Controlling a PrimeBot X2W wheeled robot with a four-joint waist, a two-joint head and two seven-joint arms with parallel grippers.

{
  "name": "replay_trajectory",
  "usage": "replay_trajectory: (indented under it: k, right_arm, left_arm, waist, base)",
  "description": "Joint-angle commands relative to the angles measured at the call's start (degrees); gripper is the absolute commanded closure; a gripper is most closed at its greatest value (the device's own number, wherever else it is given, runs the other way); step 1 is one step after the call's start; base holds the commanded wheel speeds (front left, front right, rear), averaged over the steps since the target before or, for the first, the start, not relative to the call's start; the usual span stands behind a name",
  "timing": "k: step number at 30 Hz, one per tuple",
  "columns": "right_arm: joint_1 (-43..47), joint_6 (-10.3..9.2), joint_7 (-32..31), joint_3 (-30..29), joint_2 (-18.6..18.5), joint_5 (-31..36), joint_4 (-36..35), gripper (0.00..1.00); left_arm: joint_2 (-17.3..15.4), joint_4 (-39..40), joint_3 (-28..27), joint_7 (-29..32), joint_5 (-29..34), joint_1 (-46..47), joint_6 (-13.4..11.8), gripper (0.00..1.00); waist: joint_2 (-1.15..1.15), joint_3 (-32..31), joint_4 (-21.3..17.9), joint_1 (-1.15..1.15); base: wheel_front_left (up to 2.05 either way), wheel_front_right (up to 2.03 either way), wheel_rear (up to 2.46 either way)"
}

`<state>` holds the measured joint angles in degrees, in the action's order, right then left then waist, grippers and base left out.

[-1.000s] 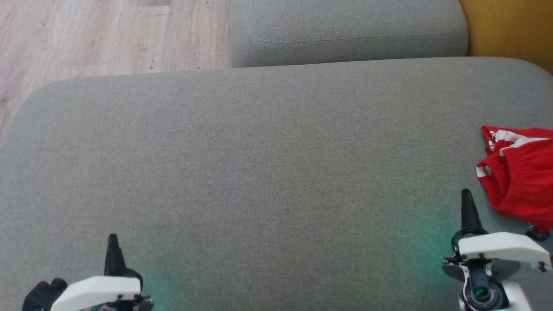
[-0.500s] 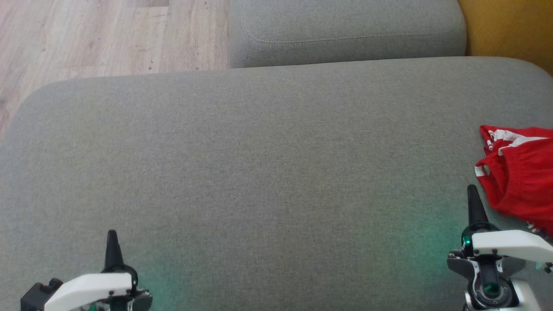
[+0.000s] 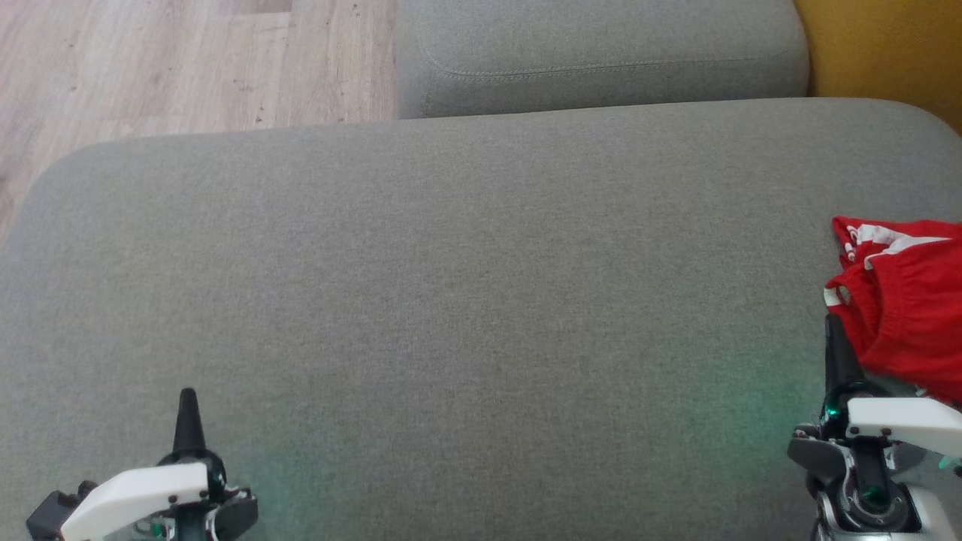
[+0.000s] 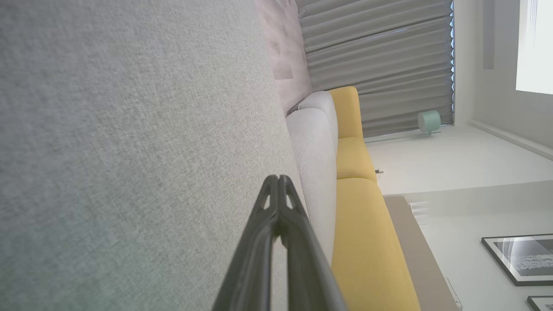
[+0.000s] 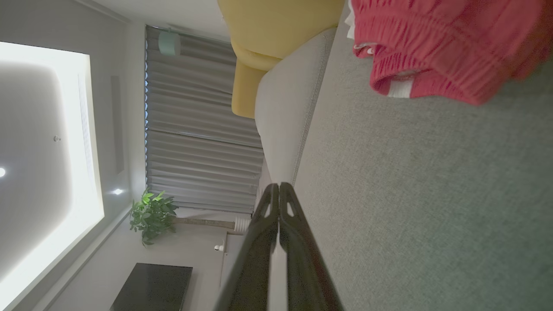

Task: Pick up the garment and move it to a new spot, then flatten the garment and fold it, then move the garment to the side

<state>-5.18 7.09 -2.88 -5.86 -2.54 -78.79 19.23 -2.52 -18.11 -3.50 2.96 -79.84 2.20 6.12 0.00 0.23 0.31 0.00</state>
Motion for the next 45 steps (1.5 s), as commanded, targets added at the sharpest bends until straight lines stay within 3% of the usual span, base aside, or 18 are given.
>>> replay_trajectory:
  k: [1,20,45]
  right_arm:
    - [-1.3,0.34,-0.6,0.7,-0.3,-2.0,-2.5,1.00]
    - [-1.0,0.40,-3.6,-0.7,-0.3,-13.3,-5.2,1.00]
    - [-1.0,0.40,-3.6,-0.7,-0.3,-13.4,-5.2,1.00]
  left_arm:
    - [-0.3,2.3,-1.8,0.5,-1.6,3.2,0.7,1.00]
    - [-0.4,4.0,-3.0,3.5,-12.2,4.0,1.4,1.00]
    - [-0.4,4.1,-3.0,3.5,-12.3,4.0,1.4,1.00]
  waist:
    - [0.00,0.0,0.0,0.00]
    - [0.00,0.0,-0.3,0.00]
    - [0.00,0.0,-0.3,0.00]
  base:
    - [0.00,0.00,0.00]
    - [0.00,0.00,0.00]
    - [0.00,0.00,0.00]
